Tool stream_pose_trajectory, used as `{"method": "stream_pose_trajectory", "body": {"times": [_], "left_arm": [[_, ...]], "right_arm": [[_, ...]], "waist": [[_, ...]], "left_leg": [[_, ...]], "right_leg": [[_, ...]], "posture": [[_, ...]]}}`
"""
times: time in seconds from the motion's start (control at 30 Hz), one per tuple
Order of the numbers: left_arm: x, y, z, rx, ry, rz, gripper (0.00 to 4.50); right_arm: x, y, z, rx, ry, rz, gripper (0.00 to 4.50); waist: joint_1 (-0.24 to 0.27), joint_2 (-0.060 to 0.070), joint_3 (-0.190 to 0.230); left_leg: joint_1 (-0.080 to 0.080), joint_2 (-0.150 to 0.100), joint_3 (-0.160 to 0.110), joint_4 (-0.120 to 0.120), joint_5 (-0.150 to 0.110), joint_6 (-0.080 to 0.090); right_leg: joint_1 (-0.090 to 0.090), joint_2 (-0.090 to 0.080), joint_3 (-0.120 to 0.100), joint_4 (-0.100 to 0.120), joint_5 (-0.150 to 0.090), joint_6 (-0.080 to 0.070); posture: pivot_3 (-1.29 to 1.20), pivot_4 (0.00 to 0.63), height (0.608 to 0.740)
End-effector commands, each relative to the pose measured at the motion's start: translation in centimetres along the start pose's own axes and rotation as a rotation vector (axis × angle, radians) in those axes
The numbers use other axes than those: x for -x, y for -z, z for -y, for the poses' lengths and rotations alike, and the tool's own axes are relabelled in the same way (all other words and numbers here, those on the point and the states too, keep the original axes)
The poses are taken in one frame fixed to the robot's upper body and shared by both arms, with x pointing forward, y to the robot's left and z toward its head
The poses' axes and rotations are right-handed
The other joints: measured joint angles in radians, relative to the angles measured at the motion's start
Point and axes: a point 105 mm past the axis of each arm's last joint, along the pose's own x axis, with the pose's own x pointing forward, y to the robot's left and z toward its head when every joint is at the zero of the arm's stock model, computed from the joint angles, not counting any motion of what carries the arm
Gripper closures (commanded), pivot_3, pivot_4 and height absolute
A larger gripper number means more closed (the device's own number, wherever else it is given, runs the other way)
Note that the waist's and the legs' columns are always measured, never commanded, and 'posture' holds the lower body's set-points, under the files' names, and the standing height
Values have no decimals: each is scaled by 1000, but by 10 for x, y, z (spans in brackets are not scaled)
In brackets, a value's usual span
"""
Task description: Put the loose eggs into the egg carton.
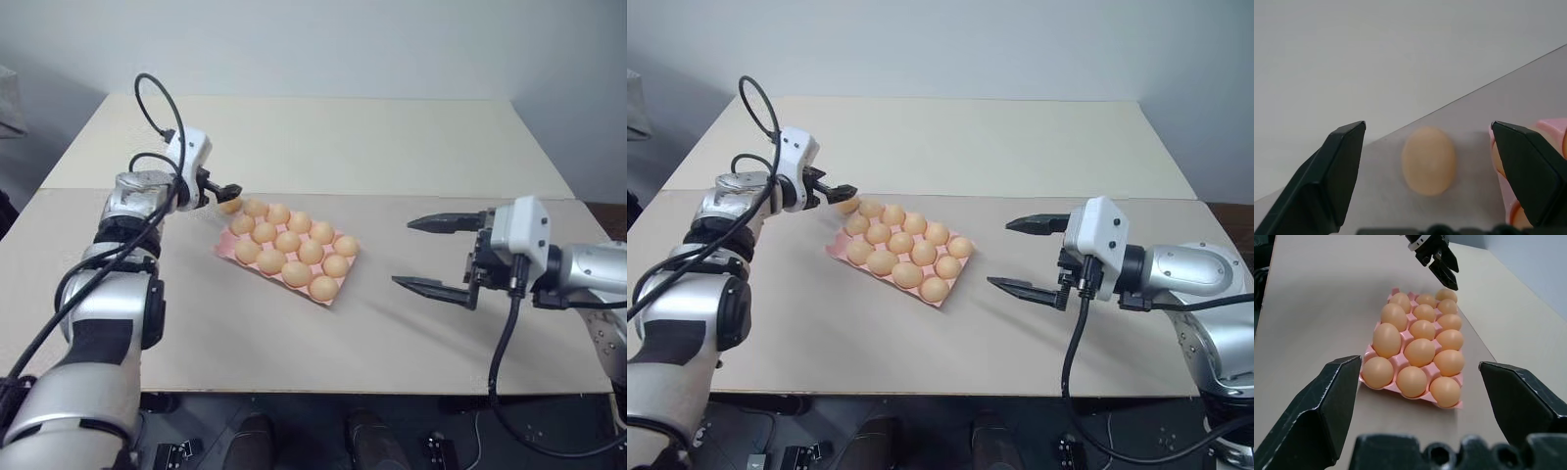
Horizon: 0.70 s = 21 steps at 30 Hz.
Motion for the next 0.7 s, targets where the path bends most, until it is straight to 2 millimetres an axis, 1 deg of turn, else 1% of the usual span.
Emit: {"method": "stream_pose_trajectory", "body": {"times": [0.03, 0.4, 0.5, 0.7], "left_arm": [[-2, -9, -3, 0, -61, 14, 36], [-16, 2, 9, 44, -103, 1, 36], [-17, 5, 10, 50, -115, -4, 599], [-18, 9, 11, 62, -110, -11, 2510]], "right_arm": [[6, -14, 0, 48, 26, 15, 0], [8, -19, -1, 49, 24, 12, 0], [8, -21, -3, 52, 21, 11, 0], [8, -24, -6, 60, 27, 13, 0]], "waist": [[2, 0, 0], [6, 0, 0], [7, 0, 0], [6, 0, 0]], "left_leg": [[0, 0, 0, 0, 0, 0], [-1, 0, 0, 0, 0, -1], [0, 0, 0, 0, 0, -1], [0, -1, -1, 0, 0, -1]], "right_leg": [[0, 0, 0, 0, 0, 0], [0, 0, 0, 0, 0, 0], [0, 0, 0, 0, 0, 0], [0, 0, 0, 0, 0, 0]], "posture": [[0, 150, 740], [0, 150, 740], [0, 150, 740], [0, 150, 740]]}}
